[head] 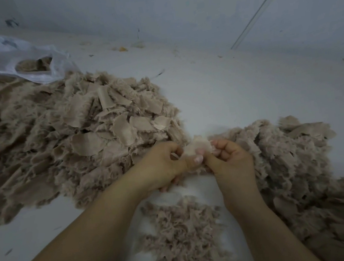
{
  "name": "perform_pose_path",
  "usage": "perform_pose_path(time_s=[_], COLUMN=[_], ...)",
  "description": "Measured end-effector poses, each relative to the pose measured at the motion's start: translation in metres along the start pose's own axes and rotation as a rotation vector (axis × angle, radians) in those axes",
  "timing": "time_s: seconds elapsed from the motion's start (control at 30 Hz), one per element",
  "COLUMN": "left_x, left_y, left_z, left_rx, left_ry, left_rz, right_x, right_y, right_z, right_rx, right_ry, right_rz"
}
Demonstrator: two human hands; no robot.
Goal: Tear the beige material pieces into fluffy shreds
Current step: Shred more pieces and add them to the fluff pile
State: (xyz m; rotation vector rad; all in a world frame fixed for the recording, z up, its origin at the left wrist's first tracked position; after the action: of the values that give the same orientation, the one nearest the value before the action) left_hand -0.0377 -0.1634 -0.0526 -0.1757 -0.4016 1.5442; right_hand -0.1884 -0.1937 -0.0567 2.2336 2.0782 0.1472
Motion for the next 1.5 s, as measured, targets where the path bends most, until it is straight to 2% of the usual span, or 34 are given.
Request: perform_pose_path(time_s=[0.1,0.13,0.23,0.27,0.3,0.4,0.5,0.57,0.67,0.83,1.03,1.1,1.27,1.5], left_x=[-0.004,-0.006,-0.013,-0.016,-0.02,-0.025,-0.037,-0.045,-0.055,-0.07,-0.053,-0.046,-0.04,-0.025], left_y=[0.002,0.0,-0.028,-0.031,-0.027,0.004,0.03,0.042,0.054,0.065,0.055,0.054,0.052,0.057], left_z=[-0.001,0.002,0.012,0.011,0.008,0.003,0.016,0.032,0.042,0.047,0.042,0.035,0.037,0.036], left_rx=[0.17,0.313,0.899,0.964,0.918,0.354,-0.189,-0.384,-0.609,-0.776,-0.793,-0.783,-0.671,-0.663], left_ry=[0.029,0.041,0.15,0.168,0.152,0.107,0.236,0.34,0.343,0.3,0.496,0.536,0.565,0.648], left_rz=[0.079,0.115,0.36,0.415,0.44,0.358,0.251,0.165,0.13,0.004,0.255,0.293,0.288,0.25], right_x=[0.001,0.0,-0.002,-0.003,-0.003,-0.003,-0.004,-0.004,-0.005,-0.006,-0.008,-0.007,-0.006,-0.007], right_y=[0.001,0.0,-0.011,-0.014,-0.016,-0.019,-0.018,-0.017,-0.018,-0.021,-0.02,-0.019,-0.016,-0.015], right_z=[0.0,0.0,-0.003,-0.004,-0.004,-0.004,-0.004,-0.005,-0.005,-0.004,0.003,0.003,0.004,0.005], right_rx=[0.008,-0.016,-0.168,-0.201,-0.226,-0.291,-0.329,-0.363,-0.386,-0.339,-0.368,-0.375,-0.415,-0.431], right_ry=[-0.023,-0.034,-0.046,-0.055,-0.063,-0.059,-0.054,-0.052,-0.05,-0.045,0.023,0.031,0.055,0.071], right_rz=[-0.021,0.004,0.132,0.166,0.191,0.244,0.263,0.261,0.274,0.312,0.302,0.3,0.268,0.241])
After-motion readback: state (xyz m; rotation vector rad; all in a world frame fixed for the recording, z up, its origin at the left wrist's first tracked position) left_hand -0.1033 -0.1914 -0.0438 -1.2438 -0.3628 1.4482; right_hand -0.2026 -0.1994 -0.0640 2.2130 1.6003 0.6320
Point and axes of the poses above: each hand's wrist, its own x-axis away from the middle knuckle, its own y-axis out of the palm, z = x × y, the point moved 8 cm from there along -x, towards the middle knuckle, and after that the axes turned 7 degrees about z, right-handed, at the moved point
